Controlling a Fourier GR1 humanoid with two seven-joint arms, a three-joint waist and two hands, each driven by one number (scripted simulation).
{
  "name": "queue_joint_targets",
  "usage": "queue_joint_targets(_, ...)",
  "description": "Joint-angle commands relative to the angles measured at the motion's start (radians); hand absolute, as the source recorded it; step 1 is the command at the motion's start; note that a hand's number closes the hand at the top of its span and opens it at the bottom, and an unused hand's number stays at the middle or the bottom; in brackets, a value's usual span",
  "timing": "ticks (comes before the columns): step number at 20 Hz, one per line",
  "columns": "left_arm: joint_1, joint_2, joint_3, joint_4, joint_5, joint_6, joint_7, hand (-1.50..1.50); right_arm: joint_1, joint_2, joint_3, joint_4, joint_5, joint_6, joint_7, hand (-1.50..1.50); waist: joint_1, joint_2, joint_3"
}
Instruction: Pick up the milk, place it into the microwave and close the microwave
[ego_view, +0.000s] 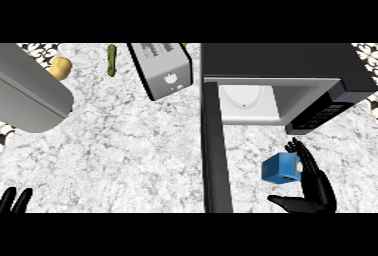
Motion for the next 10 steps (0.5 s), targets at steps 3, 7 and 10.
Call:
queue_joint_targets(3, -0.014, -0.002, 0.002, 0.006, 0.003, 0.009, 0.003, -1.5, -0.064, 0.028, 0.003, 0.039, 0.04, -0.036, -0.098, 1.5, -0.003, -0.001, -0.001)
queue_joint_targets(7, -0.006, -0.003, -0.032, 0.0, -0.022, 0.031, -0.001, -1.5, -0.001, 0.078, -0.032, -0.123, 0.078, -0.306, -0.087, 1.5, -0.016, -0.004, -0.002)
queue_joint_targets(10, 0.055, 0.017, 0.016, -0.015, 0.041, -0.041, -0.03, -1.5, 0.012, 0.08, -0.04, -0.158, 0.003, -0.196, -0.053, 1.5, -0.006, -0.003, -0.002)
